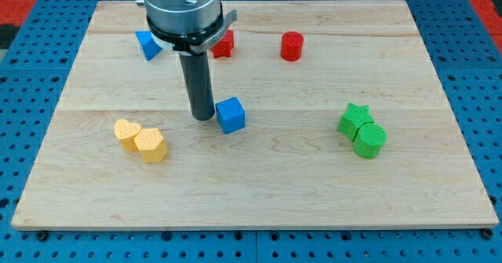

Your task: Move the blue cube towards the blue triangle

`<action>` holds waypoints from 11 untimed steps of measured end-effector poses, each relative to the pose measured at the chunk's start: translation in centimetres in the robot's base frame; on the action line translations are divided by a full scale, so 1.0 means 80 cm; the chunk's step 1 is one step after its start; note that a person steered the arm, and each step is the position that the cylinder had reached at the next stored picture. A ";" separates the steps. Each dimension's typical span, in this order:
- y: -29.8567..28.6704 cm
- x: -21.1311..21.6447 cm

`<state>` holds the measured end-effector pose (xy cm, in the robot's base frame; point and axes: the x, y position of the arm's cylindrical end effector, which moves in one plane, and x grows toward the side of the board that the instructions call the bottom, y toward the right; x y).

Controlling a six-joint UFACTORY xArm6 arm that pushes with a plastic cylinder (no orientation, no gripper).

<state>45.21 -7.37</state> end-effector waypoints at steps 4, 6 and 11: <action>0.046 0.044; 0.037 -0.052; -0.013 -0.126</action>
<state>35.13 -8.44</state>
